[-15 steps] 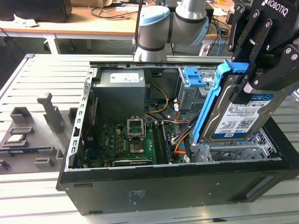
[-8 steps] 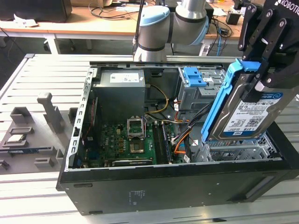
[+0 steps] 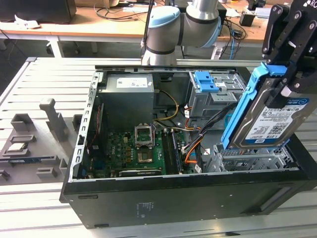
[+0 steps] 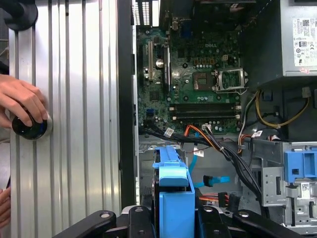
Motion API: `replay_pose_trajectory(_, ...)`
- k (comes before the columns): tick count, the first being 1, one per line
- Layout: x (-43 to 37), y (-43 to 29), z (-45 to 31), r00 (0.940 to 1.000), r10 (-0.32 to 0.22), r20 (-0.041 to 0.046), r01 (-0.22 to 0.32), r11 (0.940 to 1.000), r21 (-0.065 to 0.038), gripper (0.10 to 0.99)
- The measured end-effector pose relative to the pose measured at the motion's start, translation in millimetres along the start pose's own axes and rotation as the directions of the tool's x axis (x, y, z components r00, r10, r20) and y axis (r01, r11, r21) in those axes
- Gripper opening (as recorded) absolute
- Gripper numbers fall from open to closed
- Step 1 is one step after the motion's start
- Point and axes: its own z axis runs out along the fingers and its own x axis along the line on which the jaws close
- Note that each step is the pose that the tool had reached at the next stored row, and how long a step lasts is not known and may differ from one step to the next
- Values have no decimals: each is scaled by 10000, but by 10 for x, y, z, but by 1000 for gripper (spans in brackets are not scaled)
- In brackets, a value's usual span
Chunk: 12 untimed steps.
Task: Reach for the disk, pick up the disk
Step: 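Pick up the disk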
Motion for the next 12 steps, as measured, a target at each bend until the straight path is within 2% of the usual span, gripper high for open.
replay_pose_trajectory(8,-3,-55,39,10000,0,2,0,10000,-1,365)
replay_pose_trajectory(12,-30,-91,62,10000,-1,-9,1,10000,-1,365)
